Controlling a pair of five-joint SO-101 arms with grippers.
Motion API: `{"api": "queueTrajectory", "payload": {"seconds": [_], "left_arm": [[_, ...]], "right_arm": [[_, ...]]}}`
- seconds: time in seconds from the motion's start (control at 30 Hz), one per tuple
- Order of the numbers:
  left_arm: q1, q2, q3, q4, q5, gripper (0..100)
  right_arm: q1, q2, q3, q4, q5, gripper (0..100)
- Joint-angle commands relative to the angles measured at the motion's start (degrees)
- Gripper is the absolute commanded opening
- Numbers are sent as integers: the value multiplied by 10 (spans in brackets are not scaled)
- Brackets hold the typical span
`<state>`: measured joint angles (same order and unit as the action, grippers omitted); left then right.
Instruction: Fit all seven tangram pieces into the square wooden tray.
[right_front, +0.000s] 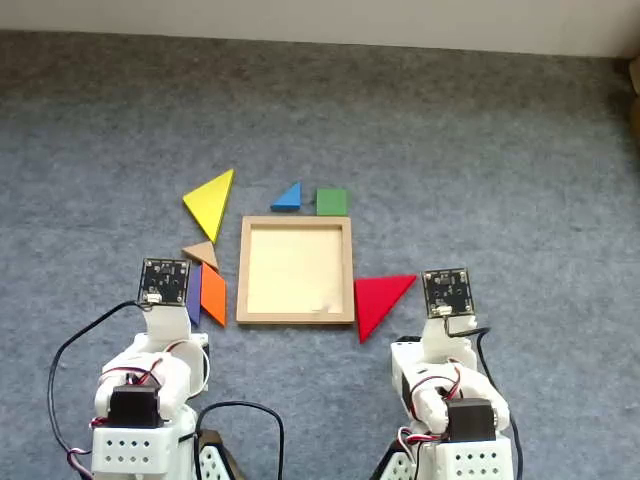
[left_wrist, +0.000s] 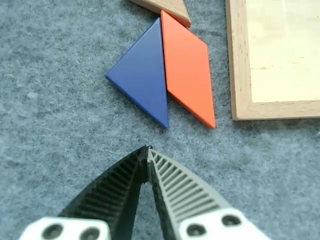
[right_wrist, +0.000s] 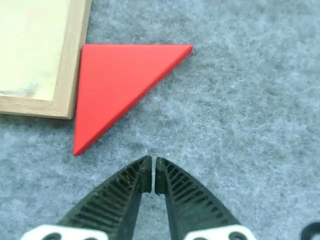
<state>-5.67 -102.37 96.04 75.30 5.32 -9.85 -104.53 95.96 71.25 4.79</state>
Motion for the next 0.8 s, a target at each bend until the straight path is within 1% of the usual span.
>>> {"api": "queueTrajectory", "payload": {"seconds": [0.0, 0.4, 0.47, 0.53, 0.63, 0.77], "left_arm": [[-8, -7, 11, 3, -4, 7], [-8, -7, 11, 3, -4, 7], [-8, -7, 11, 3, -4, 7], [-8, -7, 11, 3, -4, 7], [-8, -7, 11, 3, -4, 7], [-8, -7, 11, 3, -4, 7]], "right_arm": [[3, -7, 61, 3, 0, 29], [-7, -7, 65, 1, -3, 29], [-11, -7, 63, -9, -4, 29], [-7, -7, 61, -52, 0, 29], [35, -7, 61, -114, 0, 29], [132, -7, 61, -204, -3, 29]]}}
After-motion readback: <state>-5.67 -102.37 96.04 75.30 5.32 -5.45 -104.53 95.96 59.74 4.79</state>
